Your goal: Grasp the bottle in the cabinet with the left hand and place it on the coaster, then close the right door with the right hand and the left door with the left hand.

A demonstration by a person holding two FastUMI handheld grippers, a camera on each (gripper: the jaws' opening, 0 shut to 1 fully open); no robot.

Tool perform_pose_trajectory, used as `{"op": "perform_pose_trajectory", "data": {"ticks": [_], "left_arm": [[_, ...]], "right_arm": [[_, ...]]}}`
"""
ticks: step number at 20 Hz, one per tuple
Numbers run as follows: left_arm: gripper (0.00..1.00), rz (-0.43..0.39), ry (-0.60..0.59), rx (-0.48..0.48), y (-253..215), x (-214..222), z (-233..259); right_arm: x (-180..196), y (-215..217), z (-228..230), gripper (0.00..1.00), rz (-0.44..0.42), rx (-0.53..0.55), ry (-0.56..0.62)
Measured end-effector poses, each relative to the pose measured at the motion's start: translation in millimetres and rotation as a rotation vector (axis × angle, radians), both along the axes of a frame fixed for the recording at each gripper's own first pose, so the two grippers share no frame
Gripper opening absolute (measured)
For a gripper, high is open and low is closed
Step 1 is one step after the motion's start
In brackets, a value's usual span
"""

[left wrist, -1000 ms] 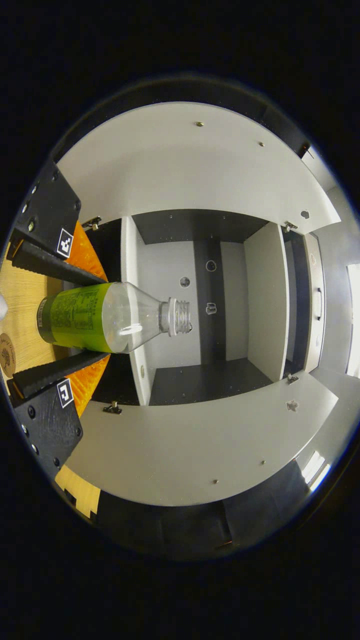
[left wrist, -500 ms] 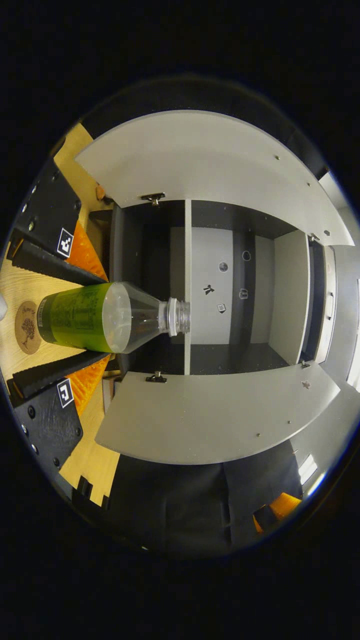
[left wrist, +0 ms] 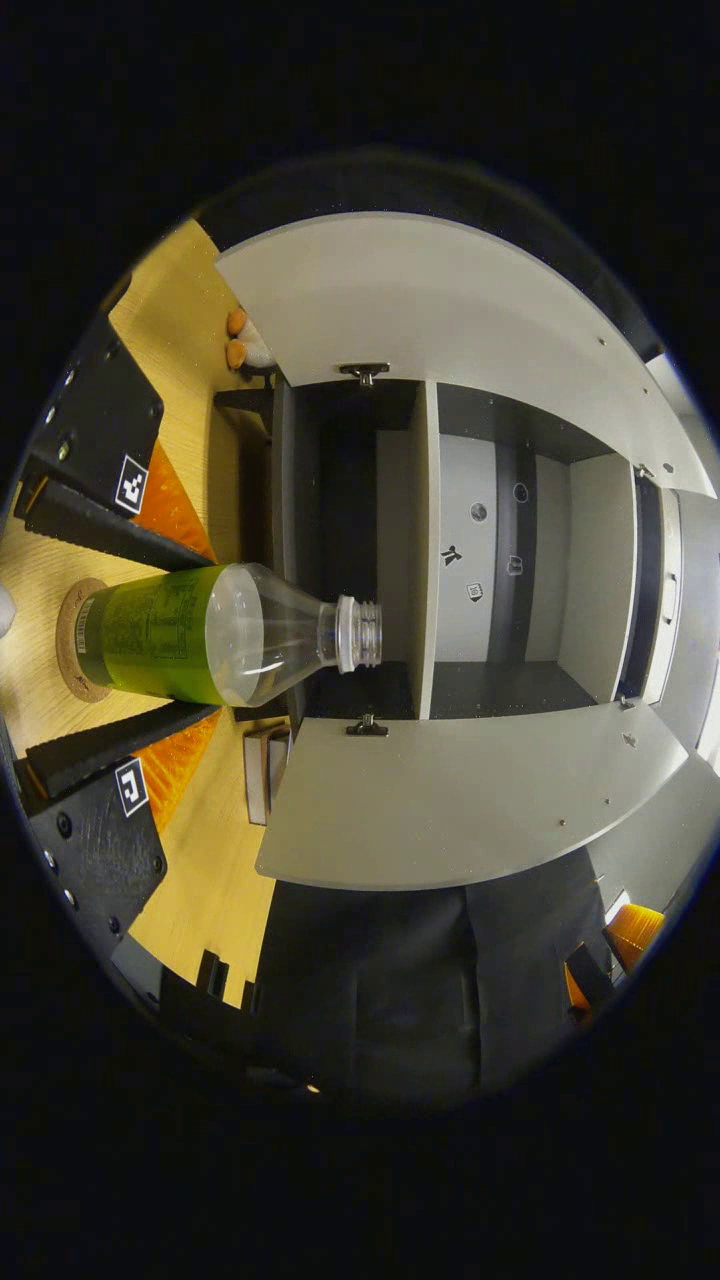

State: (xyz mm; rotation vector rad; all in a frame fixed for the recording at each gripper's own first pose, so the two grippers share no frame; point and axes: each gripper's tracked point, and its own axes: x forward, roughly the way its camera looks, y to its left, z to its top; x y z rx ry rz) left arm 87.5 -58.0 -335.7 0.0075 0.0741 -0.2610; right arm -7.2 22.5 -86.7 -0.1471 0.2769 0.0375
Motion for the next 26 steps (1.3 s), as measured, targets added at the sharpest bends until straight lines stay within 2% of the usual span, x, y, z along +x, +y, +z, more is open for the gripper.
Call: {"op": "perform_pose_trajectory", "data": {"ticks": [1,2,6,13,14,15,20,23,26], "left_arm": [[0.70,-0.008,0.002,-0.014,-2.1,1.4,-2.6],[0.75,-0.012,0.001,-0.018,-2.7,4.4,-5.3],[0.75,0.011,0.017,-0.003,3.3,7.6,-19.1],[0.78,-0.009,0.007,0.030,0.7,7.6,-19.5],[0.90,-0.004,0.004,0.029,2.0,7.8,-14.4],[0.98,-0.002,0.001,0.028,3.0,6.9,-7.9],[0.96,0.020,-0.053,0.039,14.9,-1.3,39.2],[0.96,0.031,-0.094,0.030,16.8,-11.0,83.8],[0.99,0.021,-0.053,-0.003,13.8,-25.0,120.9]], "right_arm": [[-0.8,2.1,-1.7,0.84,0.007,-0.006,0.005],[-2.5,4.2,-2.3,0.84,0.014,-0.011,0.009],[-3.7,9.1,-1.6,0.84,0.027,-0.030,0.009],[-5.9,15.5,-1.0,0.84,0.047,-0.054,0.002],[-6.0,17.2,-0.8,0.84,0.052,-0.048,0.005],[-7.7,18.1,-1.7,0.84,0.055,-0.036,0.008],[-13.9,17.9,1.0,0.85,0.057,-0.021,0.001],[-14.6,15.7,8.2,0.84,0.058,-0.008,-0.023],[-13.6,15.2,18.7,0.84,0.066,0.014,-0.052]]}}
